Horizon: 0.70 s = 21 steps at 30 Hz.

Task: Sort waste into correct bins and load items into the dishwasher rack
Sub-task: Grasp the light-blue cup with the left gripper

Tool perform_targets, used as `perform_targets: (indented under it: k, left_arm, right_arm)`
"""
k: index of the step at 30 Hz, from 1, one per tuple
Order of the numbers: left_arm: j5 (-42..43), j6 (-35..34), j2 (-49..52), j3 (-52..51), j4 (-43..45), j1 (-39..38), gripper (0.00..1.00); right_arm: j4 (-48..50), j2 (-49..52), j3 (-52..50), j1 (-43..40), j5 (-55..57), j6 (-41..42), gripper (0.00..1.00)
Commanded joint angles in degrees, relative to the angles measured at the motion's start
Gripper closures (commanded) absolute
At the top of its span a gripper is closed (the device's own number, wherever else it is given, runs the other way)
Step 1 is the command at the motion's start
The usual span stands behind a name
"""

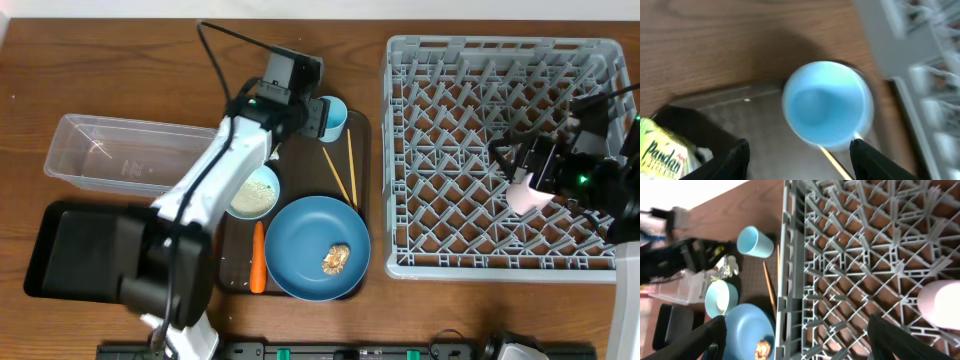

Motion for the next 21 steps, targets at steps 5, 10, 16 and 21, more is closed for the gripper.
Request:
perform_targets:
  k: [5,10,16,21]
  left_arm:
    - [-0.07,-4.24,6.19,0.09,3.15,0.63,0.4]
    - [1.99,-5.35,8.7,0.09,2.03,0.61,0.71]
    - [2.05,-5.57,7.15,0.11,1.05,0.83,0.94]
    - [4.13,-7.06,-0.2,0.11,-1.38,1.27,0.94]
  right_arm:
    - [-0.44,-0.07,0.76,1.51,-0.81,-1.16,0.17]
    - [-0.46,-0.07,0.76,1.53,-0.79,-1.16,0.17]
    - [-0.46,-0.07,0.76,1.53,-0.76,-1.18,0.16]
    - [-0.44,-0.07,0.76,1.53,0.7,-1.31,0.16]
